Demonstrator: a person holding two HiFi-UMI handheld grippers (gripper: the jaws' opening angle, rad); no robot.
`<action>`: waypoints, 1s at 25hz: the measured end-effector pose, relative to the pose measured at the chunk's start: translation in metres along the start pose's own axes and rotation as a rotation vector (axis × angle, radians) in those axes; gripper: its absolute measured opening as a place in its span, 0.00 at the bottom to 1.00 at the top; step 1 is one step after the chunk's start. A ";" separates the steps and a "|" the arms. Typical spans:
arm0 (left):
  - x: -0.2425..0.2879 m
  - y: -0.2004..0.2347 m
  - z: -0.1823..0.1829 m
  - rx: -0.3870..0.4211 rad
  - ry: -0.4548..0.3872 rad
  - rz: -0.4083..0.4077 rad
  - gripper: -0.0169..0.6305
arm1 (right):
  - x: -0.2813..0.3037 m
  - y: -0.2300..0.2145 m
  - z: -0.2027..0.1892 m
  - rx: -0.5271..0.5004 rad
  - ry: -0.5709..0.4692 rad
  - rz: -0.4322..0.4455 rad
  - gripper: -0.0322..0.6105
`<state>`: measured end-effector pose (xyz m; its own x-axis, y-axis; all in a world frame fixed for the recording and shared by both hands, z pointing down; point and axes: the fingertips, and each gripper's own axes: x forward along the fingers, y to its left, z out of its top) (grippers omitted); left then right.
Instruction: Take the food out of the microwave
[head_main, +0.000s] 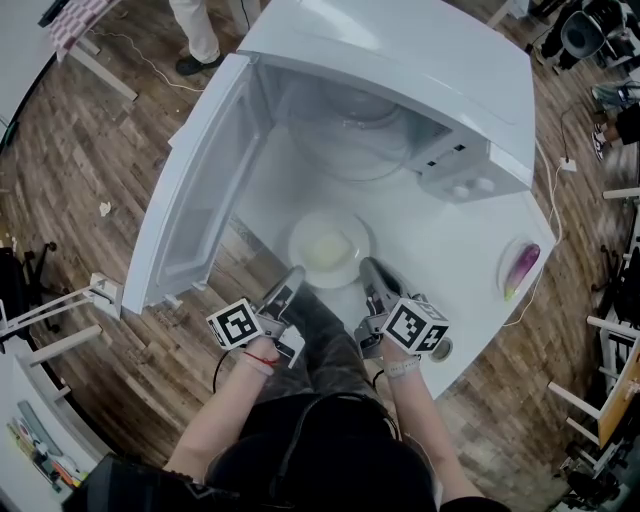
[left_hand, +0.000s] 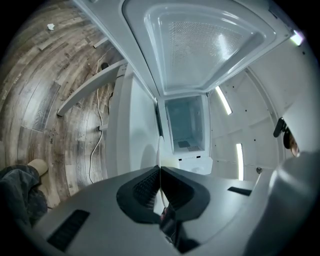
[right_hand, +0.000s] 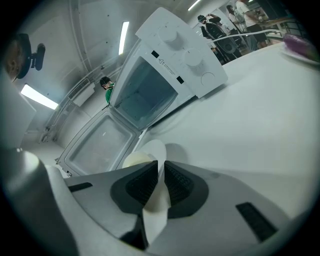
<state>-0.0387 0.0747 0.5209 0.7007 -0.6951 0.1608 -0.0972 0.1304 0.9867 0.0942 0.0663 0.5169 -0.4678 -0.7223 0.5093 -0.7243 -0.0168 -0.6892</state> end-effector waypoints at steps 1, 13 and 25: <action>-0.001 0.000 0.000 -0.001 -0.001 0.000 0.05 | 0.000 0.000 -0.001 0.000 0.005 -0.004 0.14; -0.010 0.007 -0.001 -0.020 -0.003 0.002 0.05 | 0.002 0.001 -0.014 -0.037 0.072 -0.046 0.14; -0.018 0.014 0.003 0.005 -0.007 0.017 0.05 | 0.006 0.005 -0.021 -0.086 0.118 -0.060 0.14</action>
<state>-0.0548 0.0875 0.5321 0.6941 -0.6975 0.1782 -0.1129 0.1389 0.9838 0.0768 0.0762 0.5274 -0.4752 -0.6357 0.6084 -0.7911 0.0060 -0.6117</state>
